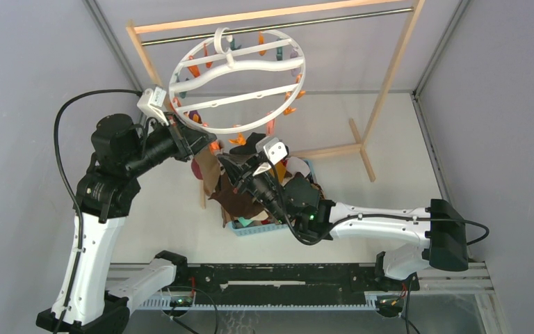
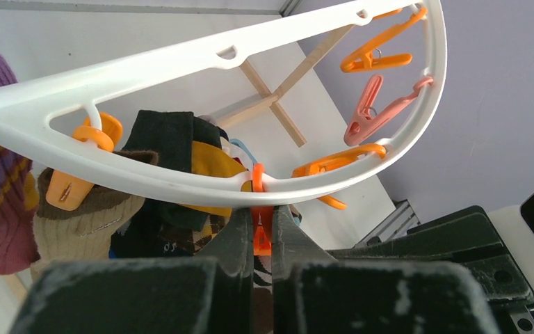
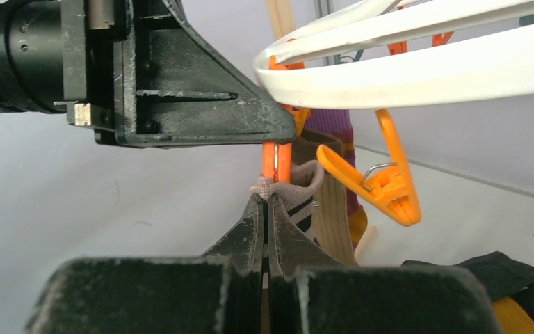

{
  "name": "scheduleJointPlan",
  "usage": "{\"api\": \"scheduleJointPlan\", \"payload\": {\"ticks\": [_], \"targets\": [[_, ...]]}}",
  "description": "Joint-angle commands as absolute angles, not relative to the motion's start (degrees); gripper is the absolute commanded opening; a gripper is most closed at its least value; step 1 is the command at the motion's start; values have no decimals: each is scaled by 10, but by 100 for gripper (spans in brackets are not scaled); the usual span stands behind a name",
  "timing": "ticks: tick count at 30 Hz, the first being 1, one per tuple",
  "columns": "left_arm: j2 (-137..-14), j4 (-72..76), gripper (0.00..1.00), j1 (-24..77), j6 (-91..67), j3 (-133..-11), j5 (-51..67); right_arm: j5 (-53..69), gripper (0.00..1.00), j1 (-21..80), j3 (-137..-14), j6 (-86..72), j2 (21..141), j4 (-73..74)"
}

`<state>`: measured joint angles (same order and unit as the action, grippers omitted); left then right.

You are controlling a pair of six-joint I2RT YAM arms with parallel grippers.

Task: Clip the socks to the hanger
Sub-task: Clamp the sock onto the hanger.

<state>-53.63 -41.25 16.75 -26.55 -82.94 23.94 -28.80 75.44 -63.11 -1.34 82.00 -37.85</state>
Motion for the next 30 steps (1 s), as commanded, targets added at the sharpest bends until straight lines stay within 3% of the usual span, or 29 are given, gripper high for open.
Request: {"api": "scheduleJointPlan", "payload": {"ticks": [1, 10, 16, 24, 27, 30], "targets": [[-531, -388, 0, 170, -269, -829, 226, -272, 0, 737, -662, -23, 823, -394], [-528, -389, 3, 170, -263, -827, 219, -257, 0, 735, -662, -33, 821, -377], [-524, -389, 39, 170, -262, -832, 219, -254, 0, 737, -661, -34, 821, -379], [-514, -397, 55, 170, -255, -838, 215, -258, 0, 735, -661, -37, 814, -382], [-506, -406, 79, 170, -249, -840, 206, -256, 0, 735, -661, -39, 809, -382], [-494, -417, 93, 170, -239, -839, 200, -248, 1, 734, -661, -46, 805, -380]]}}
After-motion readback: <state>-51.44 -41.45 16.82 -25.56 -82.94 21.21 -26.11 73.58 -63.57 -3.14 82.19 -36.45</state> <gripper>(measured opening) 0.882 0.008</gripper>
